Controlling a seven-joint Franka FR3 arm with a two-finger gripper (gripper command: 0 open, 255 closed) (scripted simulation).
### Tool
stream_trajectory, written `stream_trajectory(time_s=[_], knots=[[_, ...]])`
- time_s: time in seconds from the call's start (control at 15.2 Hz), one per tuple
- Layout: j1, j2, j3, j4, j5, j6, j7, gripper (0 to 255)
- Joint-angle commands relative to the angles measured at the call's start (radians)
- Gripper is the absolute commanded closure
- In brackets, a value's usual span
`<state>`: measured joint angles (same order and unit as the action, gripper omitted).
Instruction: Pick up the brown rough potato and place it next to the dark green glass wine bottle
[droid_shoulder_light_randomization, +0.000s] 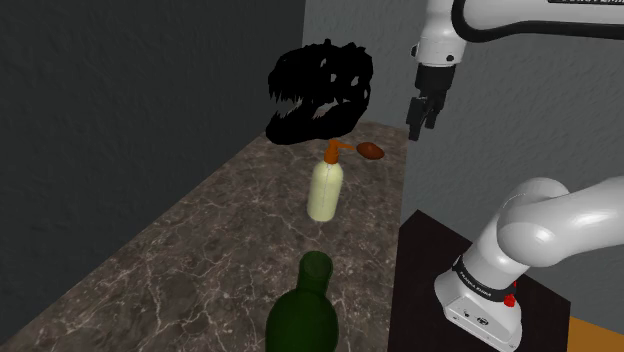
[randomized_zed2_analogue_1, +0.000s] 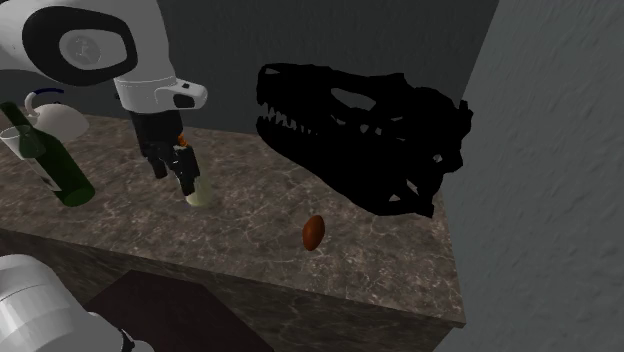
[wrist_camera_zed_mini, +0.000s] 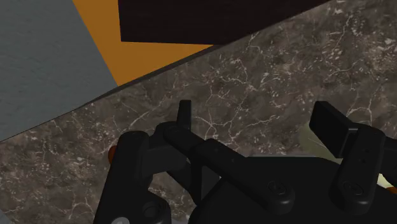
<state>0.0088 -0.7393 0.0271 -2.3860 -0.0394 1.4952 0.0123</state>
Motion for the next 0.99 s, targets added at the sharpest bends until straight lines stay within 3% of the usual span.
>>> stream_trajectory(time_s=[0.0, 0.46, 0.92], knots=[[0.000, 0.000, 0.000, 0.000, 0.000, 0.000, 0.000, 0], [-0.034, 0.147, -0.104, -0.040, -0.065, 0.215, -0.122, 0], [-0.058, 0.355, -0.201, -0.007, -0.090, 0.420, -0.242, 0]])
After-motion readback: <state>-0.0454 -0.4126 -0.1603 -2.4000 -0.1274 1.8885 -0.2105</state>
